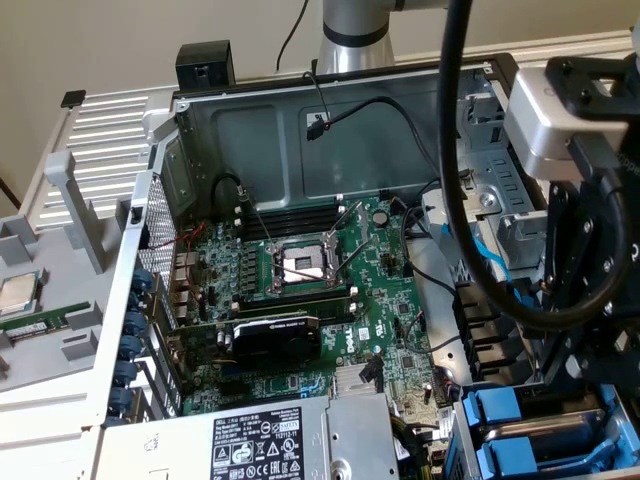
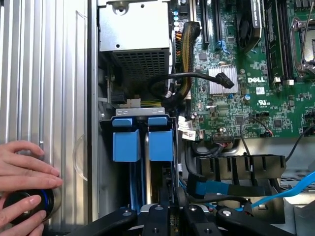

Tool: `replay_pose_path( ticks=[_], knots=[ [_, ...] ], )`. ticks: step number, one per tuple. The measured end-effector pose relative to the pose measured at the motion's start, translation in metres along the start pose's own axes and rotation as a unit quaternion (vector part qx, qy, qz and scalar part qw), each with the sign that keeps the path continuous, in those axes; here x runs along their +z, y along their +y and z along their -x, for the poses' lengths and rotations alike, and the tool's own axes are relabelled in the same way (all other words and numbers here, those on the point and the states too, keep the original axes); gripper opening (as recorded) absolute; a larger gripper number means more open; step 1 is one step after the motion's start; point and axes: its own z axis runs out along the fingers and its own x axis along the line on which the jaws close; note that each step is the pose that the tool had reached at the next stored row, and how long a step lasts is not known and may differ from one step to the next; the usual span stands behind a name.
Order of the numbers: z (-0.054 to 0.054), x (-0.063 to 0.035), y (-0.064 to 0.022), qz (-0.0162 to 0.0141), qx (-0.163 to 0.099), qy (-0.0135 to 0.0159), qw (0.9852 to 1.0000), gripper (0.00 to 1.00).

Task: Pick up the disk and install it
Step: 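Insert the first disk wire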

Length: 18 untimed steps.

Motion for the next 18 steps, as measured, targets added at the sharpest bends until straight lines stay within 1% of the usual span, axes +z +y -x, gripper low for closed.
replay_pose_path(
  ticks=[18],
  knots=[
    [0.0001,0.0026,0.0000,0.0000,0.000,0.0001,1.0000,0.17]
  ],
)
